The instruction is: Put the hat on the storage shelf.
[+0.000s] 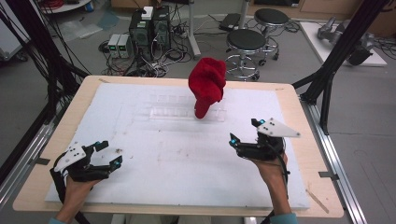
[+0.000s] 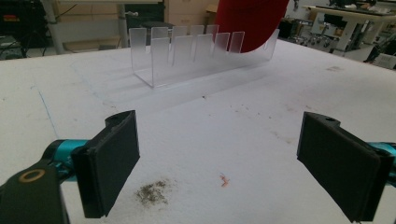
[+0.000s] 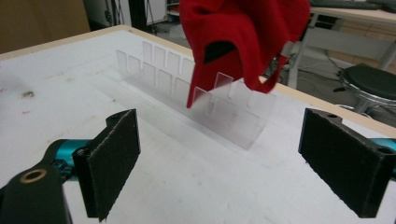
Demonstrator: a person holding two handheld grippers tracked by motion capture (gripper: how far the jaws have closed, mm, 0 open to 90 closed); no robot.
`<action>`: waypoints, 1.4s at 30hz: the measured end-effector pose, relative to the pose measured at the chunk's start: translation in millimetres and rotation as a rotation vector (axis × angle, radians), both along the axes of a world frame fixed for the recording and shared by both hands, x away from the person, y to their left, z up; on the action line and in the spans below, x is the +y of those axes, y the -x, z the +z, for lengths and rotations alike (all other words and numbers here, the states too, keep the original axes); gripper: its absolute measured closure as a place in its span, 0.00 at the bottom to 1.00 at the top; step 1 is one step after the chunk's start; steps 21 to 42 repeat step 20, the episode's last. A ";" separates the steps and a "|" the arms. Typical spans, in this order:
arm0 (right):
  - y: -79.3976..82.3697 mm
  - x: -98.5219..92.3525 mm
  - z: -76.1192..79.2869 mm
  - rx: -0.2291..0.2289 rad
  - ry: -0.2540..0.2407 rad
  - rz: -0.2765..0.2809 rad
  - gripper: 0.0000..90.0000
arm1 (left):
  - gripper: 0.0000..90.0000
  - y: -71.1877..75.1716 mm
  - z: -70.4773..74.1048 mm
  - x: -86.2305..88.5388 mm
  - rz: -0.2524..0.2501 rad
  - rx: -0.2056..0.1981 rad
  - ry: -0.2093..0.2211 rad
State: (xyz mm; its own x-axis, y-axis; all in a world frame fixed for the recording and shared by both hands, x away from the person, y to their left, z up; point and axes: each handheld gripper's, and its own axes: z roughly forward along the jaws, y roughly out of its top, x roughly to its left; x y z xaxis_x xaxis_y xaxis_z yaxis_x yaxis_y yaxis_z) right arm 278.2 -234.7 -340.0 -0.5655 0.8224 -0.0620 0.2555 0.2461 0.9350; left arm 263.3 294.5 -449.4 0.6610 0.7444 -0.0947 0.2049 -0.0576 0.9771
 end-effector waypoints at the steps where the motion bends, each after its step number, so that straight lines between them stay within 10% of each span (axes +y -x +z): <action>1: 4.4 -4.9 -3.7 -0.014 -0.007 -0.002 0.12 | 0.15 0.0 0.0 -0.1 -0.001 -0.002 -0.001; 9: 34.3 -32.8 -60.0 -0.200 -0.172 0.002 0.12 | 0.15 2.7 -0.3 0.3 0.000 -0.028 0.007; 20: 39.7 -34.0 -104.1 -0.143 -0.170 -0.074 0.12 | 0.15 5.4 -0.4 -0.3 0.000 -0.056 -0.009; 42: 39.7 -34.0 -104.1 -0.143 -0.170 -0.074 0.12 | 0.15 5.4 -0.4 -0.3 0.000 -0.056 -0.009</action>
